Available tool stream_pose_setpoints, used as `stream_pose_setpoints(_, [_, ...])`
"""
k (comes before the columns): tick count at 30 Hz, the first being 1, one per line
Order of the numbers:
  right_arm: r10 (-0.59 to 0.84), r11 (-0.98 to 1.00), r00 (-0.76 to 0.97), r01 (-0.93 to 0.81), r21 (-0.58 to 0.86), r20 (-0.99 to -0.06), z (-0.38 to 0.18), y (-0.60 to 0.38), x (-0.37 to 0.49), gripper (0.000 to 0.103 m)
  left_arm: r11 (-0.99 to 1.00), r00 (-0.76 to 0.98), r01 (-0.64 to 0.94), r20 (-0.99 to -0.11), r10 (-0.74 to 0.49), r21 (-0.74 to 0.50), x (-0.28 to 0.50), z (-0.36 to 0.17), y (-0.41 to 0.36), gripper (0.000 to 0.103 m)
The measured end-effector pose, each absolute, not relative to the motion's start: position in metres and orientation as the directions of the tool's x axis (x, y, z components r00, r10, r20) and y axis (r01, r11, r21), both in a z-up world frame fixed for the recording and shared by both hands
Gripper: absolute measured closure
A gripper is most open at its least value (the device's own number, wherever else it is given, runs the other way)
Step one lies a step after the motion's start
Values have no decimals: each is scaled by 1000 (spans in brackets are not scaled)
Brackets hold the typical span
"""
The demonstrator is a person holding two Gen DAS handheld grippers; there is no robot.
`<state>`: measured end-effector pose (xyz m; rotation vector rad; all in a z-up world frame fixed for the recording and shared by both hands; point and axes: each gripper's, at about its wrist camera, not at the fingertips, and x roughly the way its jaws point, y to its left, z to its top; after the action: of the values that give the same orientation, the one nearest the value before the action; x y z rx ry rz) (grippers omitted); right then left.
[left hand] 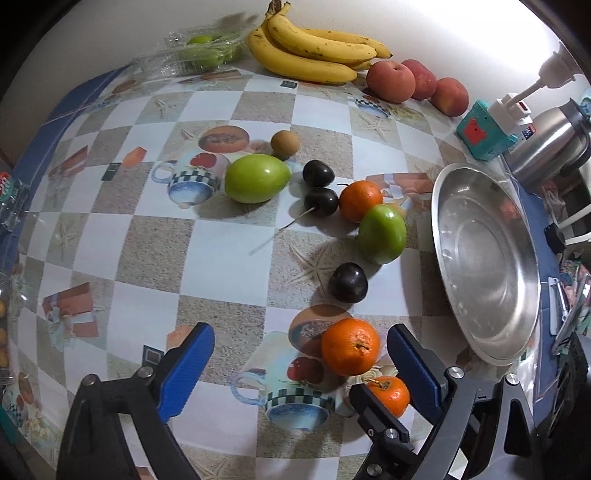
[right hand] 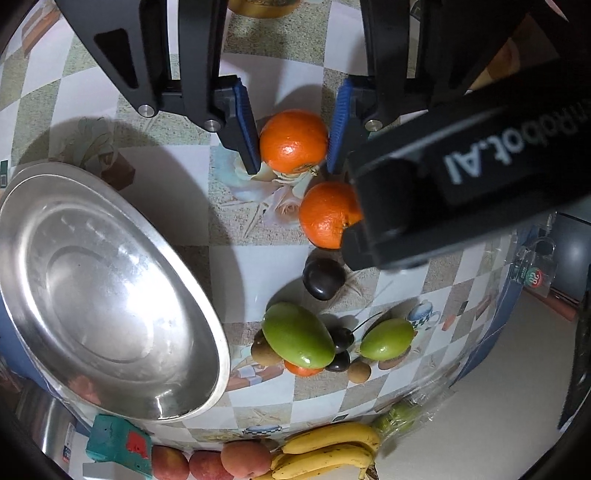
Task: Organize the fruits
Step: 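Grasp an orange with the left tool while the right tool grasps another orange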
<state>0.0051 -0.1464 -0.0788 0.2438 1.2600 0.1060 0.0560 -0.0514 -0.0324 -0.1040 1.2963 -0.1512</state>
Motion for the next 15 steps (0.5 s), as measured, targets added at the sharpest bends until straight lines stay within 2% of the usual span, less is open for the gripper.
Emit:
stream_pose_setpoints(7, [247,955,314,82,285,-917,-74,-155,-1,65,979,253,85,-947,-199,-183,56,-33,-59,17])
stream_pose_setpoints(15, [260,946,314,106,306,-913,-71,-166,-4,65,967,222,132,-944,-245,-220,55,-37,-72,42])
